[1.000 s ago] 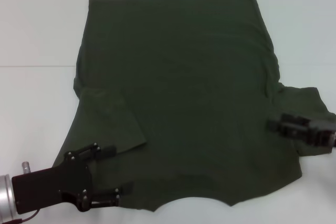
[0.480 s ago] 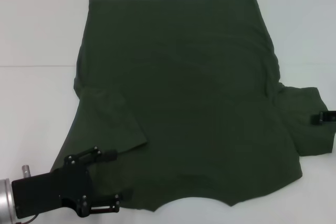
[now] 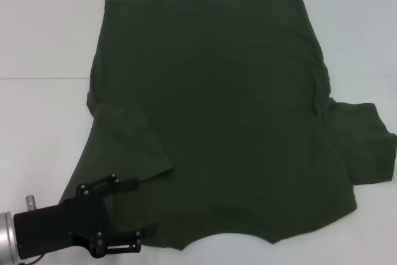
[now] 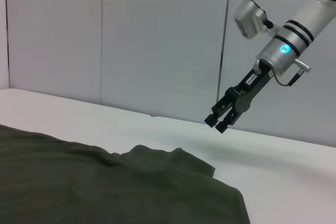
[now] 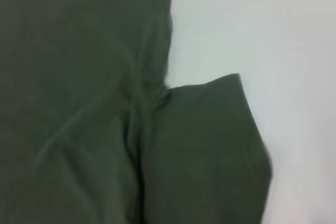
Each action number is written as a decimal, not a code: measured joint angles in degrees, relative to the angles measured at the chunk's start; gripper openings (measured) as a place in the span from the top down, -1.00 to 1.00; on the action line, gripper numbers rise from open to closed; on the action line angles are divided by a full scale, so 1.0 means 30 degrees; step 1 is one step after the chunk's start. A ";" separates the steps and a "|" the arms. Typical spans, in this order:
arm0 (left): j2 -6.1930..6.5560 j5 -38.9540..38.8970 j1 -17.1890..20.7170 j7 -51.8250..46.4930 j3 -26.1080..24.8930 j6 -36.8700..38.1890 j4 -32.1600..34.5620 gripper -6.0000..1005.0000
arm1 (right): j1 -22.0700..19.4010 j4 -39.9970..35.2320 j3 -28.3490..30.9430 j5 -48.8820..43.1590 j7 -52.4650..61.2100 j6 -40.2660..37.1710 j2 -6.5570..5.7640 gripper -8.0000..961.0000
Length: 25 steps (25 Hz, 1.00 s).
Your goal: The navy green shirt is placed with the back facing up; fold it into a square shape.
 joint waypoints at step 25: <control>-0.0087 0.0019 0.0120 0.0231 -0.0172 -0.0121 -0.0129 -0.86 | 0.1113 0.5105 -0.0534 -0.0409 0.0040 0.4360 -0.0010 -0.93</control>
